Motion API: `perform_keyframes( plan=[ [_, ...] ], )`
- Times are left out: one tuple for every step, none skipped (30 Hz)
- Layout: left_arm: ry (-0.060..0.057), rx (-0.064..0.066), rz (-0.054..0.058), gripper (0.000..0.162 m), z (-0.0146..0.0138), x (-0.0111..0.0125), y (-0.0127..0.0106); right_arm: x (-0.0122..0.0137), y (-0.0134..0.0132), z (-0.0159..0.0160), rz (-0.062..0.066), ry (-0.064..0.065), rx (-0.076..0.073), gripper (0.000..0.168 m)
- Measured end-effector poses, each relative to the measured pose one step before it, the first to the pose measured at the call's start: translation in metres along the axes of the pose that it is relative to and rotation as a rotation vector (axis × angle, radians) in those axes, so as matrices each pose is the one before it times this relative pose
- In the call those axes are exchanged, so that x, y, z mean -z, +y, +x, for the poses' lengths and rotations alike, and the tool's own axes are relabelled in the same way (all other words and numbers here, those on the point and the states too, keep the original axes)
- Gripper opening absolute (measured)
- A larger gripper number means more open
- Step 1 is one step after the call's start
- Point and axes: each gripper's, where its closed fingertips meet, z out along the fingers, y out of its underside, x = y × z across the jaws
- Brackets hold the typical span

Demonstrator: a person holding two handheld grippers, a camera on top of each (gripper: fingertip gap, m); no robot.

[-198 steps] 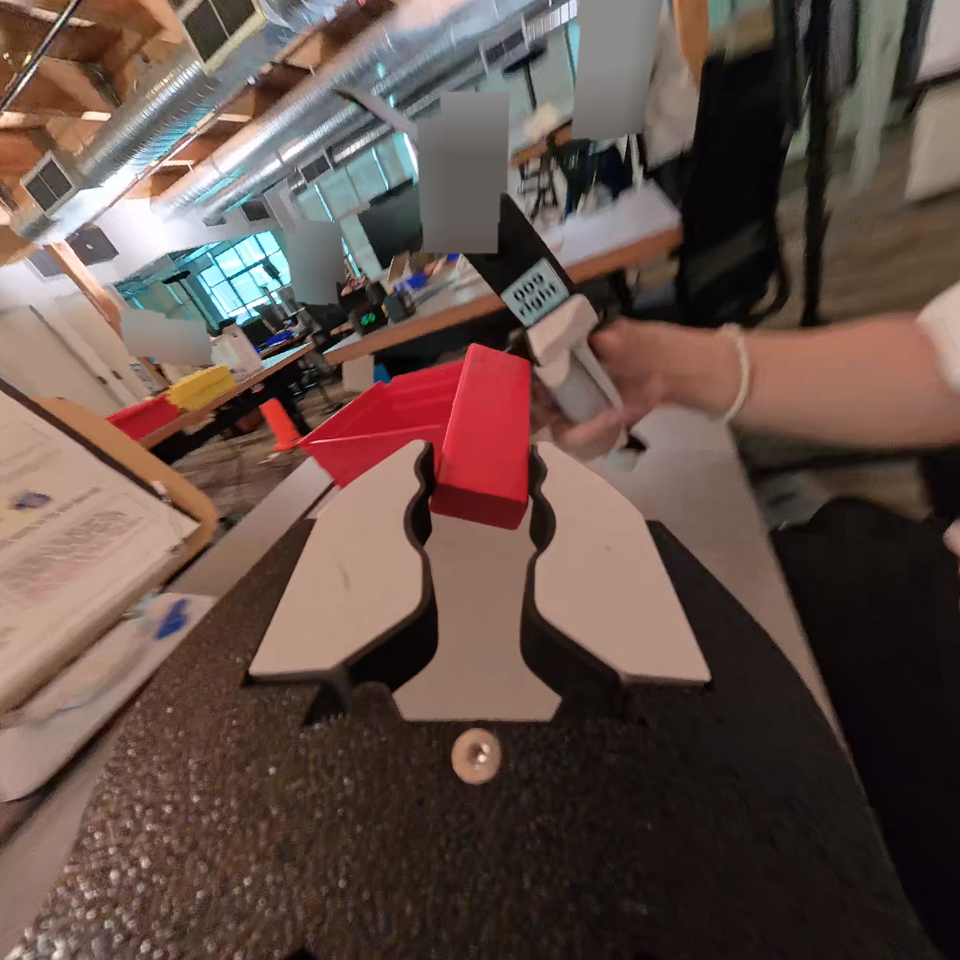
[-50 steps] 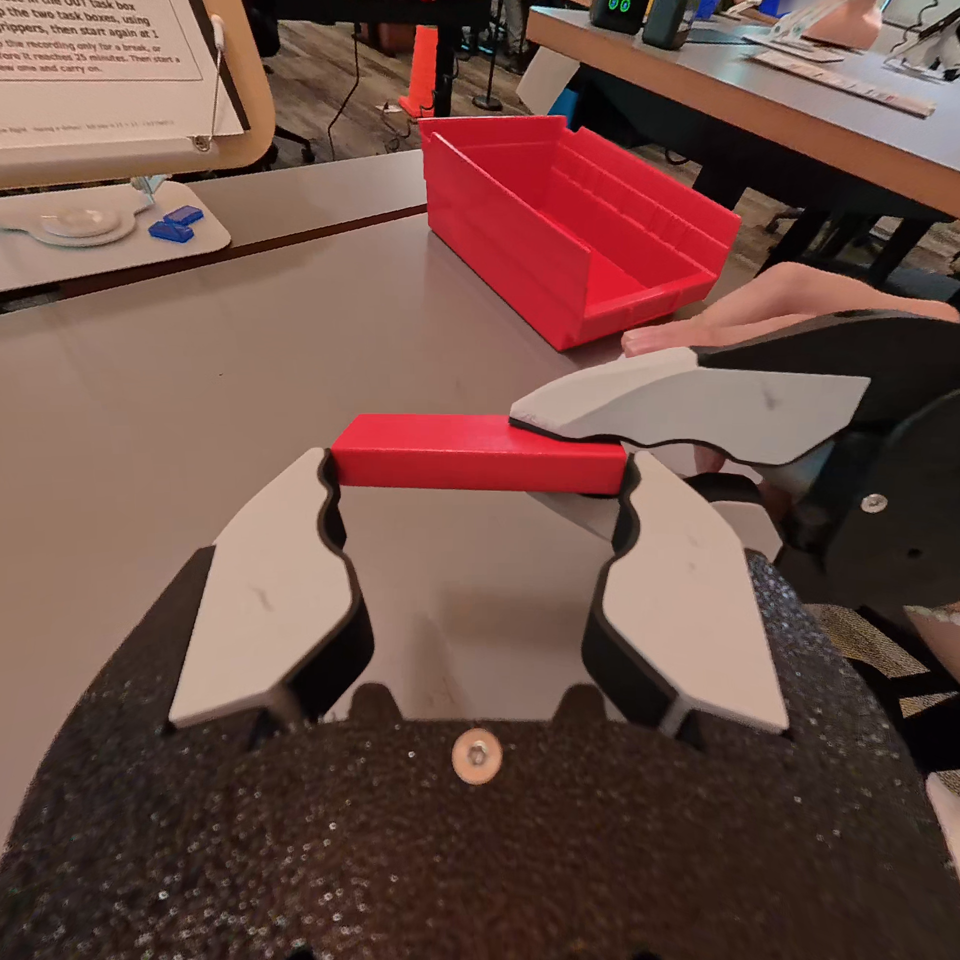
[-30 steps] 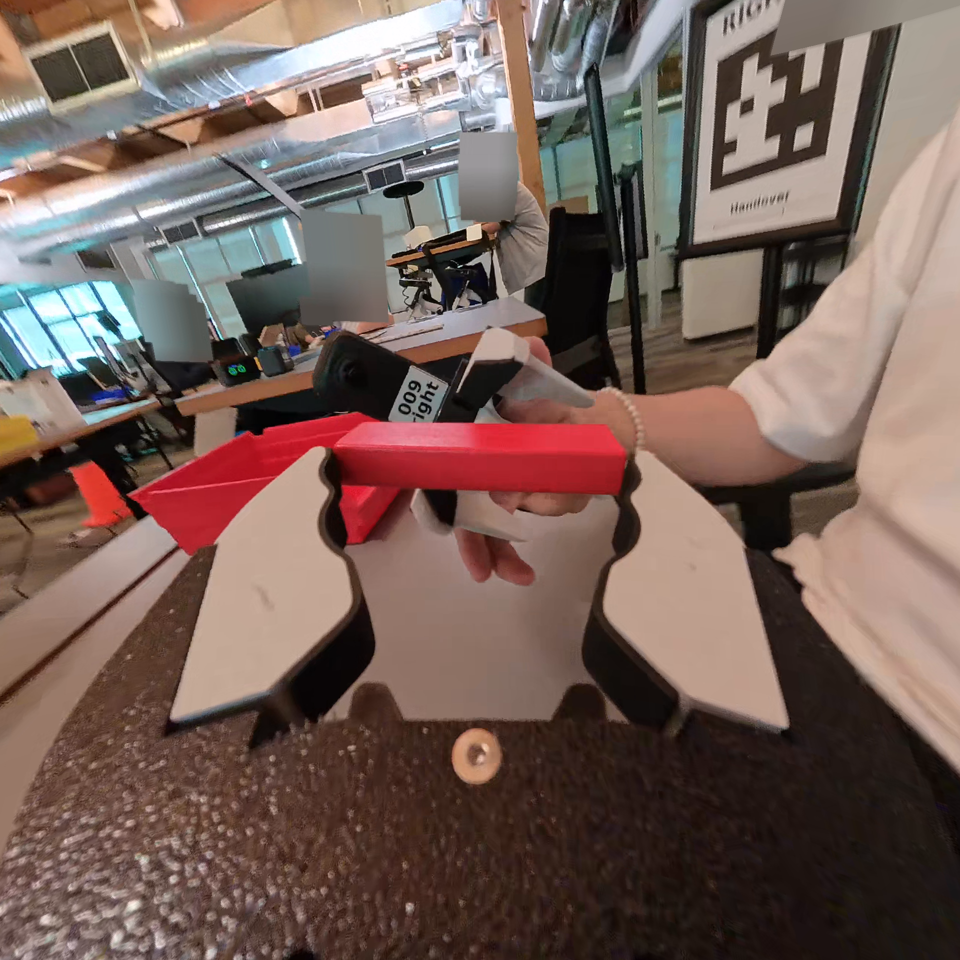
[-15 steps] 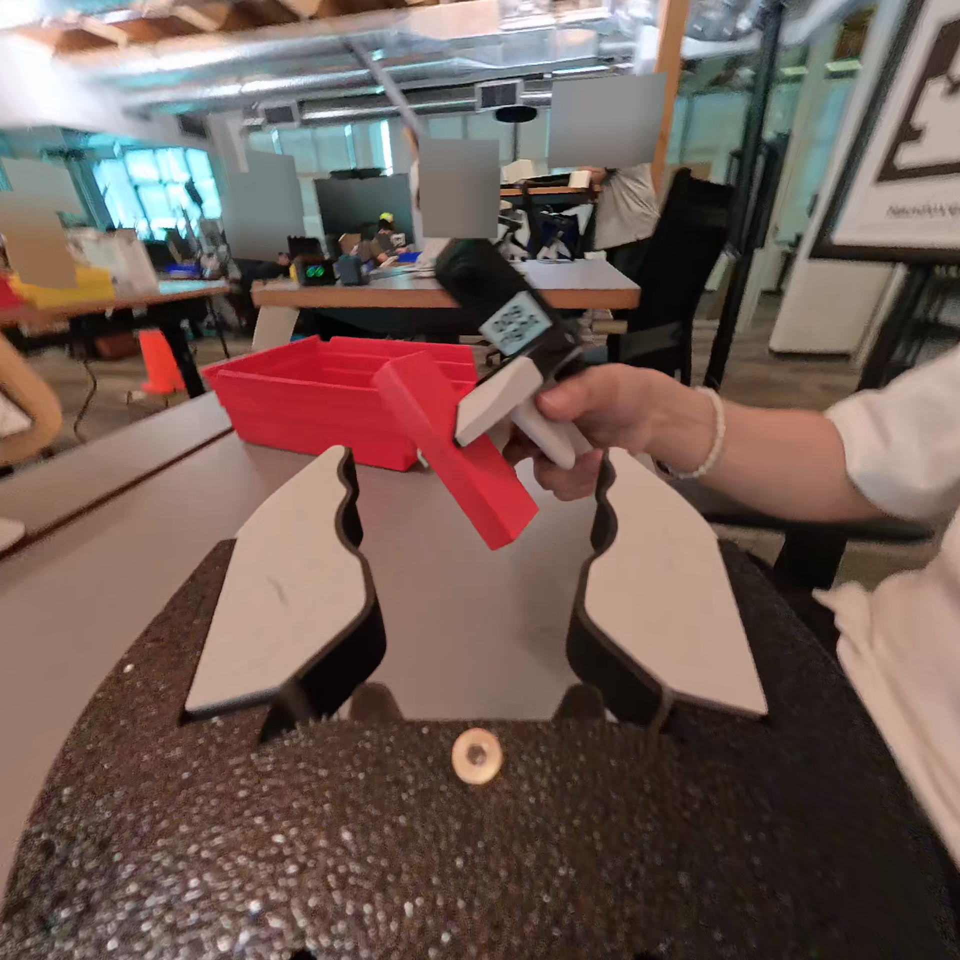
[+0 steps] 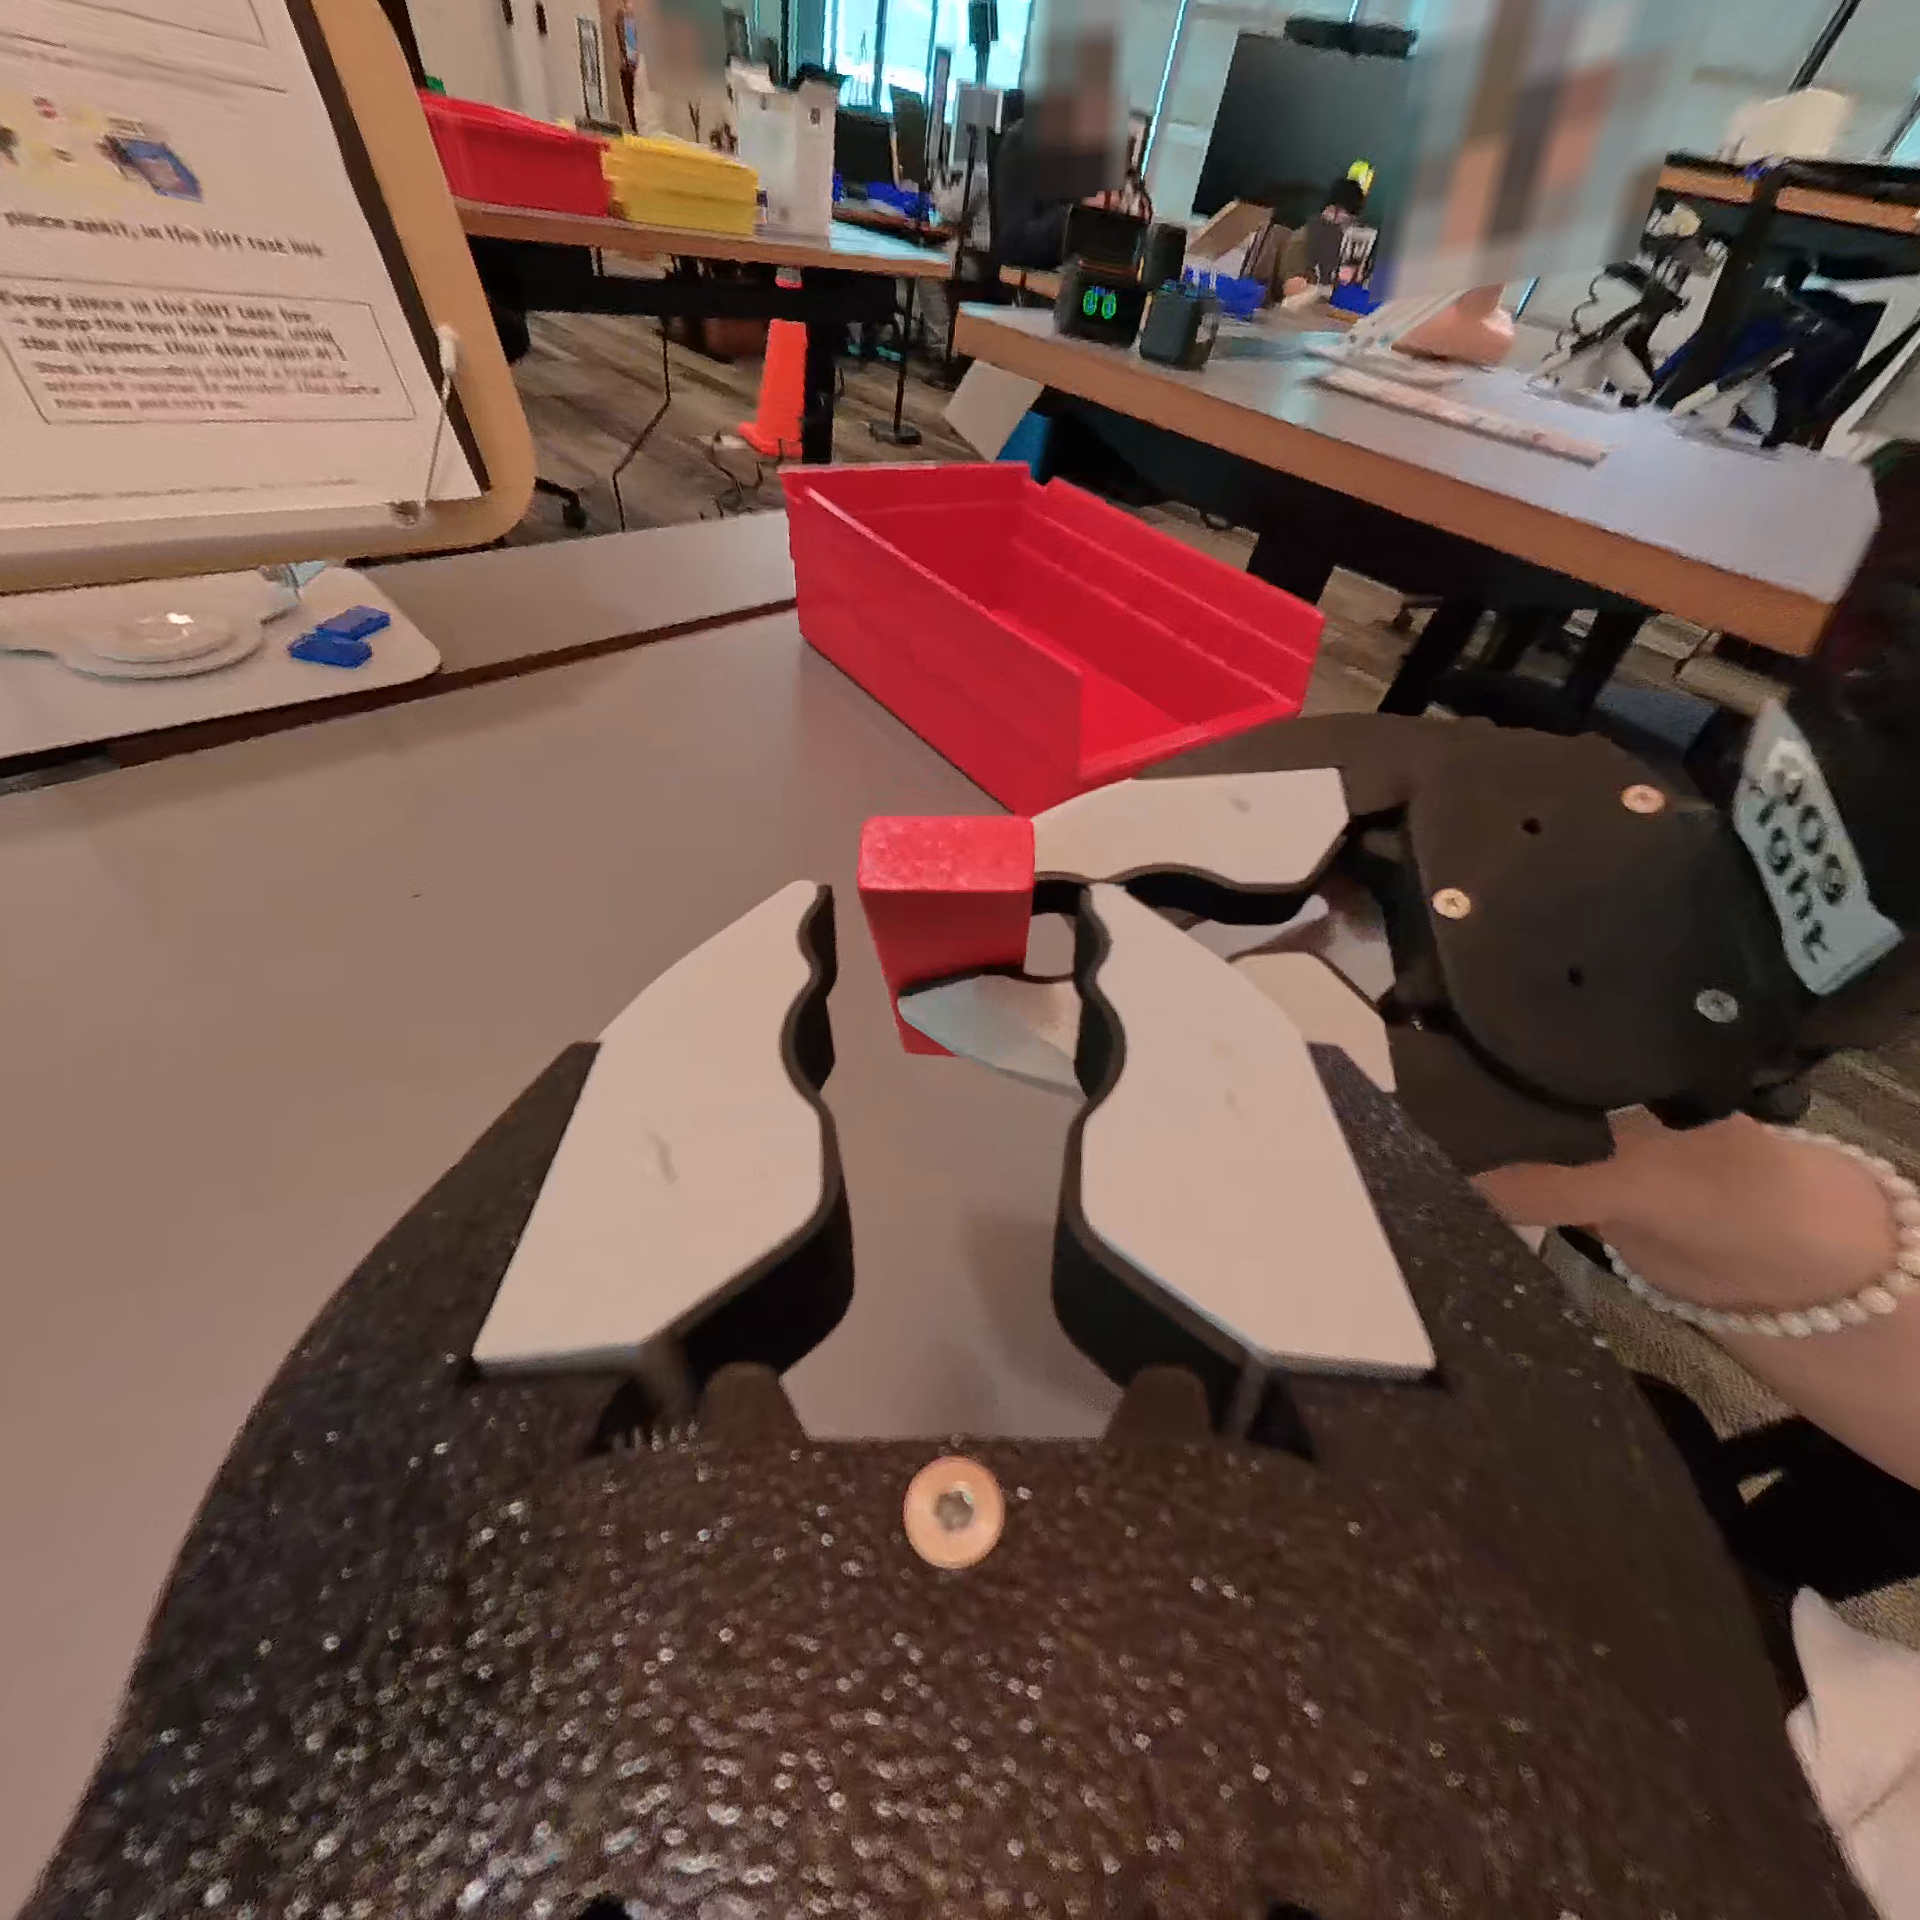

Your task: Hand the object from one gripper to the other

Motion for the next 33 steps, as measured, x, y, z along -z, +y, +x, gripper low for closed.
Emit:
perform_keyframes(
  plan=[
    [0.0021,0.0010,-0.0221,0.039,-0.00010,-0.00163,0.00439,-0.00093,0.00088,-0.00140,-0.0120,0.0107,0.0234,0.016],
    [0.0002,0.0047,-0.0171,0.037,-0.00095,-0.00170,0.00402,-0.00094,0.00127,-0.00075,-0.0115,0.0126,0.0184,0.016],
    [-0.0059,0.0029,-0.0004,0.034,-0.00208,-0.00118,0.00179,-0.00069,0.00156,-0.00019,-0.0126,0.0111,0.0139,0.016],
    [-0.0035,-0.0018,0.0077,0.032,-0.00193,-0.00079,0.00067,-0.00060,0.00118,-0.00024,-0.0095,0.0057,0.0142,0.016],
    [0.0063,0.0007,0.0075,0.032,-0.00065,-0.00071,0.00047,-0.00030,0.00075,0.00038,-0.0040,0.0069,0.0093,0.016],
    [0.0091,0.0081,0.0025,0.031,-0.00029,-0.00093,0.00089,-0.00048,0.00124,0.00011,-0.0068,0.0017,0.0020,0.016],
    [0.0073,0.0040,0.0011,0.031,-0.00059,-0.00097,0.00118,-0.00077,0.00164,-0.00022,-0.0095,-0.0015,-0.0026,0.016],
    [0.0069,-0.0027,0.0053,0.031,-0.00048,-0.00089,0.00064,-0.00078,0.00123,0.00003,-0.0024,-0.0007,-0.0028,0.016],
    [0.0076,-0.0028,0.0058,0.031,-0.00031,-0.00078,0.00041,-0.00070,0.00063,0.00010,0.0032,-0.0010,-0.0034,0.016],
    [0.0100,-0.0018,0.0023,0.031,-0.00029,-0.00059,0.00057,-0.00059,0.00089,-0.00036,-0.0001,-0.0055,-0.0049,0.016],
    [0.0141,0.0006,0.0004,0.031,-0.00028,-0.00027,0.00042,-0.00020,0.00068,-0.00102,-0.0010,-0.0129,-0.0082,0.017],
    [0.0215,0.0025,-0.0011,0.031,0.00000,0.00019,-0.00002,0.00027,-0.00011,-0.00175,0.0036,-0.0216,-0.0099,0.018],
    [0.0270,0.0025,-0.0007,0.031,0.00036,0.00115,-0.00039,0.00074,-0.00068,-0.00214,0.0083,-0.0304,-0.0101,0.019],
    [0.0319,-0.0032,0.0080,0.030,0.00097,0.00233,-0.00206,0.00170,-0.00239,-0.00288,0.0209,-0.0461,-0.0186,0.021],
    [0.0382,-0.0095,0.0166,0.030,0.00174,0.00321,-0.00381,0.00279,-0.00447,-0.00414,0.0343,-0.0676,-0.0413,0.029],
    [0.0462,-0.0154,0.0237,0.030,0.00289,0.00407,-0.00513,0.00382,-0.00504,-0.00434,0.0345,-0.0814,-0.0773,0.037],
    [0.0559,-0.0183,0.0290,0.030,0.00400,0.00480,-0.00604,0.00420,-0.00595,-0.00577,0.0357,-0.0978,-0.0917,0.045],
    [0.0791,-0.0223,0.0285,0.030,0.00741,0.00546,-0.00558,0.00456,-0.00618,-0.00811,0.0372,-0.1106,-0.0817,0.053],
    [0.0852,-0.0165,0.0313,0.030,0.00907,0.00593,-0.00563,0.00473,-0.00402,-0.00800,0.0241,-0.1010,-0.0673,0.058],
    [0.0761,-0.0089,0.0387,0.030,0.00871,0.00604,-0.00653,0.00420,-0.00200,-0.00805,0.0106,-0.0894,-0.0450,0.060],
    [0.0792,-0.0073,0.0402,0.030,0.00969,0.00577,-0.00657,0.00353,0.00073,-0.00800,-0.0035,-0.0769,-0.0237,0.060],
    [0.0762,-0.0100,0.0416,0.030,0.00958,0.00512,-0.00592,0.00238,0.00280,-0.00808,-0.0119,-0.0700,-0.0221,0.062],
    [0.0663,-0.0102,0.0360,0.030,0.00854,0.00446,-0.00417,0.00092,0.00319,-0.00912,-0.0109,-0.0742,-0.0244,0.063],
    [0.0620,-0.0040,0.0208,0.030,0.00769,0.00364,-0.00115,-0.00068,0.00105,-0.01020,0.0068,-0.0813,-0.0293,0.062],
    [0.0511,-0.0042,0.0112,0.030,0.00626,0.00262,0.00078,-0.00183,-0.00256,-0.01106,0.0326,-0.0872,-0.0379,0.061],
    [0.0363,-0.0113,0.0092,0.030,0.00450,0.00200,0.00152,-0.00233,-0.00405,-0.01019,0.0426,-0.0861,-0.0474,0.057],
    [0.0326,-0.0122,0.0108,0.030,0.00416,0.00157,0.00125,-0.00251,-0.00357,-0.00902,0.0355,-0.0836,-0.0554,0.050],
    [0.0345,-0.0072,0.0174,0.030,0.00453,0.00124,-0.00010,-0.00235,-0.00203,-0.00460,0.0241,-0.0572,-0.0636,0.050],
    [0.0245,-0.0075,0.0187,0.030,0.00349,0.00100,-0.00092,-0.00193,0.00042,-0.00110,0.0091,-0.0350,-0.0512,0.045],
    [0.0161,-0.0078,0.0095,0.030,0.00234,0.00063,-0.00019,-0.00115,0.00095,0.00151,0.0051,-0.0176,-0.0341,0.038],
    [0.0137,-0.0059,0.0028,0.030,0.00205,0.00033,0.00029,-0.00016,0.00061,0.00175,0.0079,-0.0132,-0.0202,0.028],
    [0.0031,-0.0081,-0.0004,0.030,0.00066,0.00005,0.00043,0.00011,0.00040,0.00110,0.0058,-0.0138,-0.0121,0.024],
    [-0.0003,-0.0045,-0.0010,0.030,0.00003,0.00039,0.00031,-0.00023,0.00044,0.00092,-0.0017,-0.0101,-0.0038,0.024]
  ],
)
